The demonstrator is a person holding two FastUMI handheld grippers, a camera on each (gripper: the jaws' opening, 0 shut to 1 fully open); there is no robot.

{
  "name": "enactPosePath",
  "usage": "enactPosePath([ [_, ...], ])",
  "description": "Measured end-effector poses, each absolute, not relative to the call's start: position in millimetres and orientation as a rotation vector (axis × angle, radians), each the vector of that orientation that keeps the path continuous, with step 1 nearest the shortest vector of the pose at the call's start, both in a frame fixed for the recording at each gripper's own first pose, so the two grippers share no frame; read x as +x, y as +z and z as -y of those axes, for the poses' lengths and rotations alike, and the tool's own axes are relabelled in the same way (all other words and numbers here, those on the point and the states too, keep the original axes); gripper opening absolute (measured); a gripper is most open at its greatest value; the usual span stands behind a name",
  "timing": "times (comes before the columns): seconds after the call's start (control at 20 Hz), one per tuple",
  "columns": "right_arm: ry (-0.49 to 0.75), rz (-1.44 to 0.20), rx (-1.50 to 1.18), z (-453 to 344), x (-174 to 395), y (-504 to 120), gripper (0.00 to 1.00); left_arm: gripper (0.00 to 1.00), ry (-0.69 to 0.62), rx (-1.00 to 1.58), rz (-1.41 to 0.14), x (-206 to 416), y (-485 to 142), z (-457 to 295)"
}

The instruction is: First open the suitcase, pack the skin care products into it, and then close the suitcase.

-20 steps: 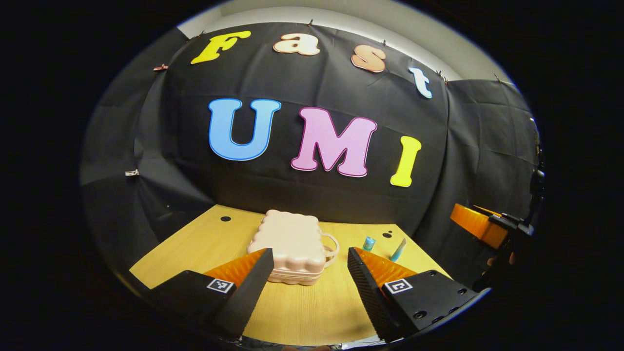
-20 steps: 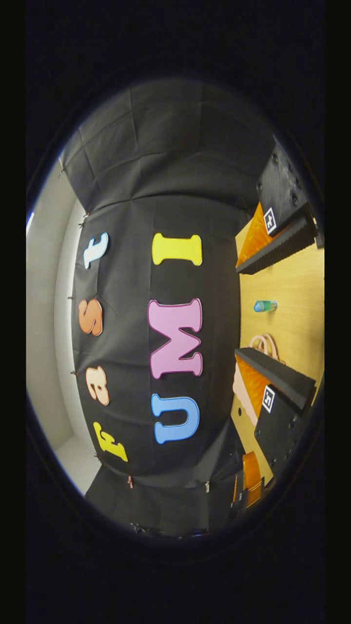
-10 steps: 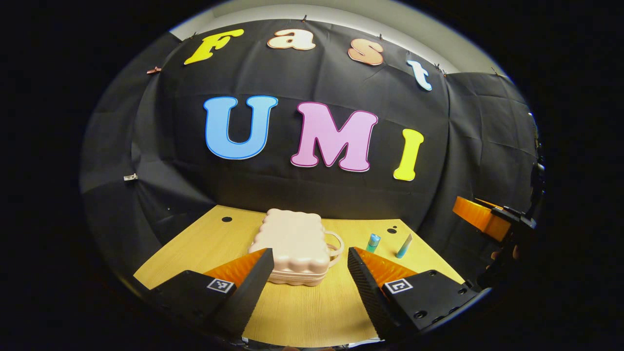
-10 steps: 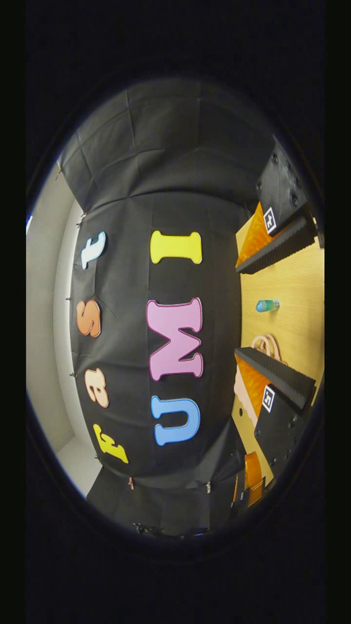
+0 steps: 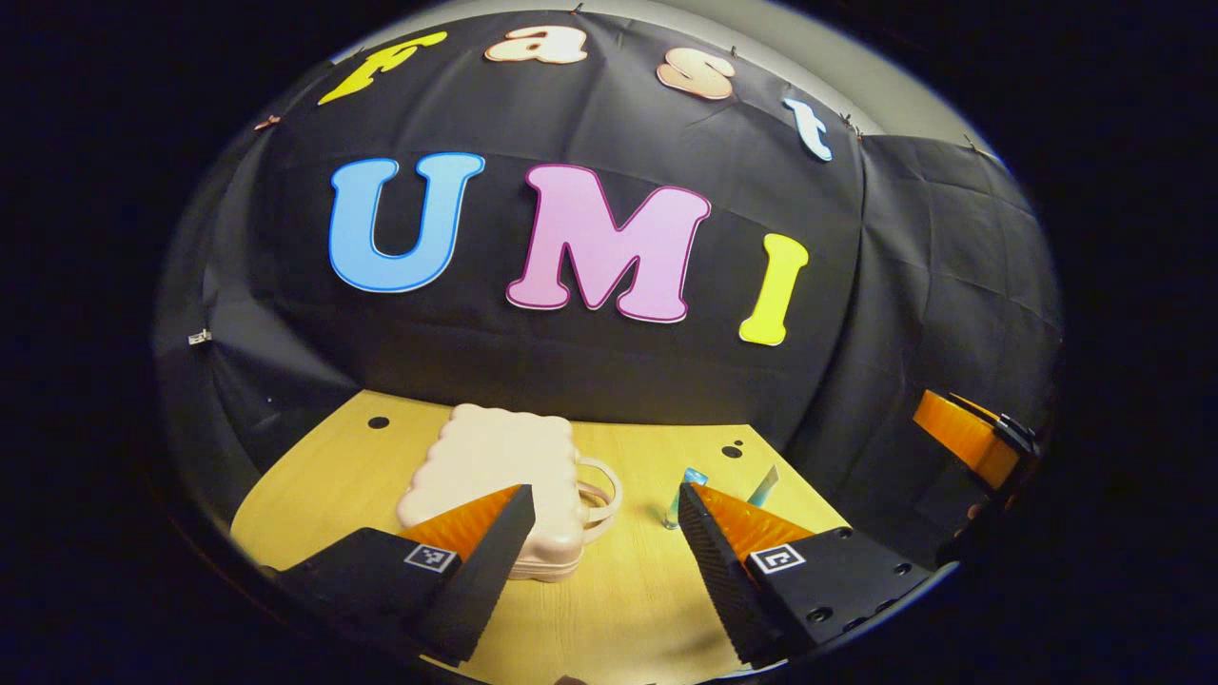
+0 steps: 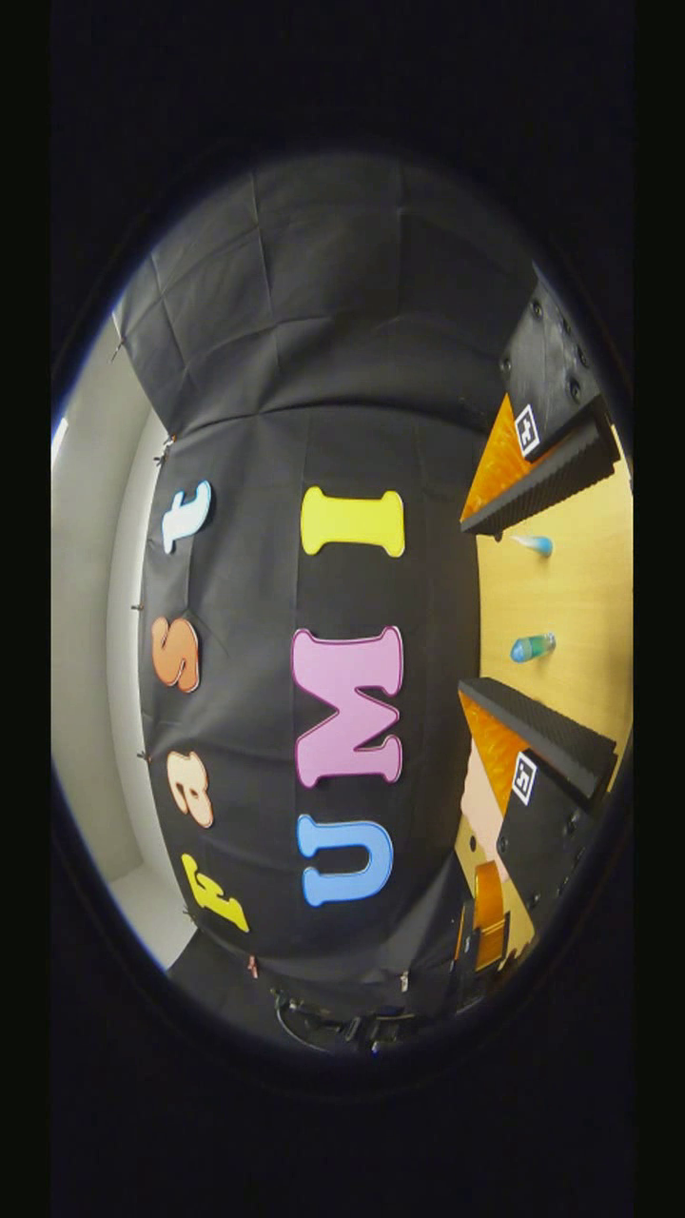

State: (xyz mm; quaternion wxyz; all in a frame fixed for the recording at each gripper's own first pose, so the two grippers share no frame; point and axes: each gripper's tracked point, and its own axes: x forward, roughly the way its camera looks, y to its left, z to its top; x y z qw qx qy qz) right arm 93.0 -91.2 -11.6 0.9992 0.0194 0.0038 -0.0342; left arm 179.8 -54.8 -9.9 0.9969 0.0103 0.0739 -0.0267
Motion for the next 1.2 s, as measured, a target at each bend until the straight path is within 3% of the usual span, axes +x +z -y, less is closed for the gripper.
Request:
enactPosePath([
  [0.45,-0.037,-0.038,0.039,122.8,146.6,-44.3,0.96,0.95,-0.058,-0.039,-0.327,319.8,-65.2,89.4],
  [0.8,-0.027,-0.201,0.109,142.1,169.3,-107.0,0.96,0.91,0.004,0.028,-0.409,416.9,-131.6,96.6],
  [1.0,0.005,-0.248,0.133,135.6,171.3,-125.4,0.97,0.89,0.08,0.017,-0.477,434.5,-161.4,83.4],
  [1.1,0.027,-0.266,0.135,130.9,173.5,-132.2,0.98,0.77,0.09,0.008,-0.5,440.4,-173.5,83.8],
  [1.2,0.049,-0.281,0.148,123.7,176.2,-138.5,0.97,0.77,0.125,0.028,-0.518,443.8,-181.1,77.7],
])
